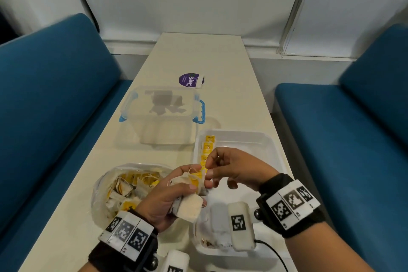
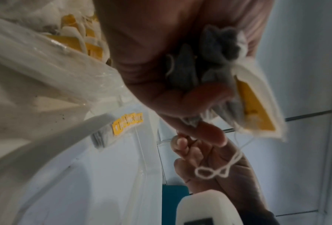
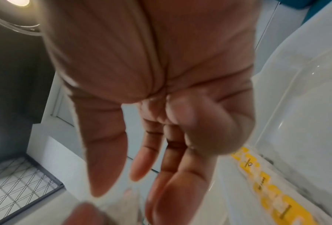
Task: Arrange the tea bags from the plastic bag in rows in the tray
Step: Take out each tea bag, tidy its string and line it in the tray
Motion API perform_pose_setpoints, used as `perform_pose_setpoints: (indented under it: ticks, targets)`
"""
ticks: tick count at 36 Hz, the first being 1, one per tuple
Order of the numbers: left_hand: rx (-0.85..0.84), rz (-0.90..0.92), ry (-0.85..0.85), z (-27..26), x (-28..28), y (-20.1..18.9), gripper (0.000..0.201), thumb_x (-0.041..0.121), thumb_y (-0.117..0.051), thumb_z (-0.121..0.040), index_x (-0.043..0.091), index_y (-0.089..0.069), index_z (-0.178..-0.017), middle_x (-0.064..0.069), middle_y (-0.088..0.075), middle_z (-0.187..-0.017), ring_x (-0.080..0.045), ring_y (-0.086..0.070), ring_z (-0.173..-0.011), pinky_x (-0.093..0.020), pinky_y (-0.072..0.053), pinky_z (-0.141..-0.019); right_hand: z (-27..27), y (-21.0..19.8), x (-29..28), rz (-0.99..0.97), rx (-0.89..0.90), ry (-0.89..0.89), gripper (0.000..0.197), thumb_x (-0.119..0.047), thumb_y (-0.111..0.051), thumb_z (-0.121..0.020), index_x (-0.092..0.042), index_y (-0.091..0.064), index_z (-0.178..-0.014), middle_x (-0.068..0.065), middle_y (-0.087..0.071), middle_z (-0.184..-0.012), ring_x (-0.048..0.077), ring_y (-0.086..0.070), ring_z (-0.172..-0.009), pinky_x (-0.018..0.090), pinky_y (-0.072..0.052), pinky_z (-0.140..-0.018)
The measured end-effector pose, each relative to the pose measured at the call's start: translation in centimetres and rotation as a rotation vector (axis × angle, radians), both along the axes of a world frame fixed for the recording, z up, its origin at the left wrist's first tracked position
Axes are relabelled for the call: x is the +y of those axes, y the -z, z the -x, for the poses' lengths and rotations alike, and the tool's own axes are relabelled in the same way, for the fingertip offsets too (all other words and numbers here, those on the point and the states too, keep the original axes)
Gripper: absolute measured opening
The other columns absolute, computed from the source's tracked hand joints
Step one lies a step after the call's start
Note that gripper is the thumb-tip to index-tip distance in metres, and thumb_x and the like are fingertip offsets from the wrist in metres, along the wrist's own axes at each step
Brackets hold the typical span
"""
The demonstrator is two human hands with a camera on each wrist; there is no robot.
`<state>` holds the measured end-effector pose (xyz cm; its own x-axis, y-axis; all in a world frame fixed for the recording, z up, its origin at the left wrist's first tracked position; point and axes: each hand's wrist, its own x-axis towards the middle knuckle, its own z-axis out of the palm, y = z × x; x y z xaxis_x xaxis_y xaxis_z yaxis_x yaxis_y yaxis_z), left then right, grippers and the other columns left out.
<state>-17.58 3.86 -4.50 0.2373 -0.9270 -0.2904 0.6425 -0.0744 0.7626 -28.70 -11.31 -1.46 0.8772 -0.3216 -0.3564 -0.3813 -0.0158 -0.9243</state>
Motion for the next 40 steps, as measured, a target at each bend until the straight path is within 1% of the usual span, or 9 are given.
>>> perform_pose_setpoints:
  ticks: [7, 12, 19, 23, 26, 28, 32, 35, 40]
  targets:
    - [-0.015, 0.004, 0.056, 0.4, 0.3, -0.2, 0.080, 0.005, -0.070, -0.049, 0.012, -0.050, -0.126, -0.022, -0.068, -0.087, -0.026, -0.066, -0.069, -0.035, -0.055, -0.053, 0.5, 0.5, 1.6, -0.073, -0.009, 0.071, 0.017, -0.015, -0.066, -0.085, -0.013, -0.053, -0.096, 0.001, -0.062, -0.060, 0.010, -0.055, -0.054, 0.019, -0.030, -0.042]
    - [-0.099, 0.009, 0.072, 0.8, 0.3, -0.5, 0.071, -0.006, -0.059, -0.063, 0.020, -0.049, -0.128, -0.022, -0.069, -0.093, -0.027, -0.068, -0.071, -0.037, -0.055, -0.054, 0.1, 1.2, 2.0, -0.019, -0.100, 0.225, 0.025, 0.002, -0.067, -0.079, -0.016, -0.054, -0.088, 0.000, -0.059, -0.067, 0.012, -0.052, -0.055, 0.021, -0.033, -0.045]
    - [-0.085, -0.041, -0.060, -0.2, 0.6, 0.3, 0.050, 0.003, -0.062, -0.064, 0.018, -0.066, -0.111, -0.019, -0.066, -0.096, -0.028, -0.061, -0.068, -0.034, -0.056, -0.055, 0.3, 0.9, 1.5, -0.045, -0.212, 0.284, 0.024, 0.005, -0.062, -0.082, -0.016, -0.055, -0.089, 0.002, -0.058, -0.074, 0.013, -0.057, -0.068, 0.025, -0.044, -0.054]
    - [-0.111, -0.107, -0.150, -0.3, 0.7, 0.3, 0.031, 0.004, -0.063, -0.064, 0.013, -0.069, -0.094, -0.011, -0.069, -0.079, -0.024, -0.064, -0.057, -0.027, -0.049, -0.047, 0.4, 1.0, 1.4, -0.099, -0.252, 0.349, 0.020, 0.006, -0.059, -0.084, -0.014, -0.058, -0.088, 0.007, -0.054, -0.080, 0.016, -0.058, -0.073, 0.031, -0.051, -0.058]
    - [-0.203, -0.197, -0.259, -0.6, 0.6, 0.9, 0.015, 0.002, -0.061, -0.080, 0.014, -0.067, -0.088, -0.007, -0.072, -0.077, -0.019, -0.063, -0.057, -0.024, -0.037, -0.056, 0.4, 1.1, 1.4, -0.133, -0.288, 0.438, 0.020, 0.007, -0.056, -0.086, -0.011, -0.057, -0.094, 0.012, -0.051, -0.083, 0.022, -0.058, -0.075, 0.031, -0.056, -0.054]
    - [-0.260, -0.226, -0.286, -0.7, 0.5, 1.2, 0.007, 0.010, -0.062, -0.084, 0.013, -0.066, -0.087, -0.007, -0.071, -0.076, -0.019, -0.062, -0.059, -0.027, -0.038, -0.059, 0.5, 1.0, 1.4, -0.156, -0.312, 0.451, 0.020, 0.007, -0.055, -0.087, -0.011, -0.055, -0.097, 0.014, -0.050, -0.086, 0.027, -0.058, -0.078, 0.031, -0.057, -0.053]
    - [-0.372, -0.213, -0.218, -0.3, 0.2, 0.9, 0.039, 0.040, -0.082, -0.063, 0.008, -0.069, -0.082, -0.010, -0.066, -0.076, -0.024, -0.060, -0.067, -0.031, -0.048, -0.060, 0.2, 0.7, 1.8, -0.155, -0.313, 0.413, 0.020, 0.006, -0.054, -0.088, -0.013, -0.053, -0.095, 0.015, -0.049, -0.090, 0.029, -0.057, -0.078, 0.033, -0.057, -0.051]
    - [-0.408, -0.193, -0.155, 0.0, -0.1, 0.5, 0.054, 0.049, -0.077, -0.048, 0.006, -0.071, -0.082, -0.012, -0.067, -0.075, -0.023, -0.060, -0.066, -0.030, -0.048, -0.059, -0.2, 0.8, 2.2, -0.104, -0.300, 0.387, 0.021, 0.006, -0.055, -0.087, -0.014, -0.054, -0.092, 0.014, -0.048, -0.089, 0.024, -0.057, -0.073, 0.031, -0.054, -0.047]
    - [-0.413, -0.226, -0.119, 0.1, -0.1, 0.4, 0.029, 0.035, -0.076, -0.053, 0.010, -0.067, -0.067, -0.007, -0.057, -0.062, -0.016, -0.052, -0.051, -0.023, -0.042, -0.050, -0.4, 1.2, 2.6, -0.045, -0.272, 0.417, 0.023, 0.009, -0.055, -0.085, -0.014, -0.054, -0.088, 0.011, -0.047, -0.085, 0.021, -0.055, -0.070, 0.035, -0.054, -0.048]
